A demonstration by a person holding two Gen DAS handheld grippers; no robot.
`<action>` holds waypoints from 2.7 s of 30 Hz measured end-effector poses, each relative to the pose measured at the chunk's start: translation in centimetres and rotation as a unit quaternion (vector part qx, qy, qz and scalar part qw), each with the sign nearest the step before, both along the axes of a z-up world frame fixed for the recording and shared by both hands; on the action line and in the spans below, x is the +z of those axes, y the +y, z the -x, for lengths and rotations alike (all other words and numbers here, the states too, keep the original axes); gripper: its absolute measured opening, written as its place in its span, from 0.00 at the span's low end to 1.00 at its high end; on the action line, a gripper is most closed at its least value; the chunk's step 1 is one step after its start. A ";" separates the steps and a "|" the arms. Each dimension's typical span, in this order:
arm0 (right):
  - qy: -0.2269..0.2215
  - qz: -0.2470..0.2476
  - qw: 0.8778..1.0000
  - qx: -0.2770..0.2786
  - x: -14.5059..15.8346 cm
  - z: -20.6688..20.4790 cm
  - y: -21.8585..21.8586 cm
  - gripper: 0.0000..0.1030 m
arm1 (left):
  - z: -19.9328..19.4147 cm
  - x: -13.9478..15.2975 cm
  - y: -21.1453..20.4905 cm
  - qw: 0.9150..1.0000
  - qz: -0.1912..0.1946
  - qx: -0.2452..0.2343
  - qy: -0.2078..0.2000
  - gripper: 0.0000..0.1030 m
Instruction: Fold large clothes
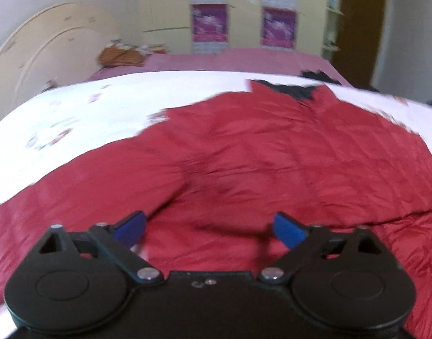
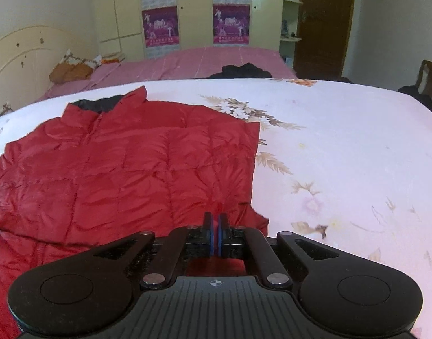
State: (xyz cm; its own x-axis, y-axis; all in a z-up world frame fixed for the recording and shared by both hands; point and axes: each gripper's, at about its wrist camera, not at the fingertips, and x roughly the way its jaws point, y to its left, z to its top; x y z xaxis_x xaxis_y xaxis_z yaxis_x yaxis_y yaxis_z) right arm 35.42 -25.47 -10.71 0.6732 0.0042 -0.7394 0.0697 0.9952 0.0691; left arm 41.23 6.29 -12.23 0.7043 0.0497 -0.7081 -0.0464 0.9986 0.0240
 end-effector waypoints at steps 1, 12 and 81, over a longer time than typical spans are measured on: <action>-0.002 -0.001 1.000 -0.001 0.1 0.4 0.2 0.00 | 0.8 0.0 1.8 1.000 0.017 0.021 0.003 0.66; -0.036 -0.021 0.999 -0.012 0.7 0.9 2.8 0.79 | 15.0 -1.9 22.6 0.908 0.245 0.335 -0.057 0.57; -0.038 -0.111 0.992 -0.041 4.3 1.5 -1.5 0.79 | 1.3 1.2 -5.4 0.986 0.113 -0.113 -0.053 0.68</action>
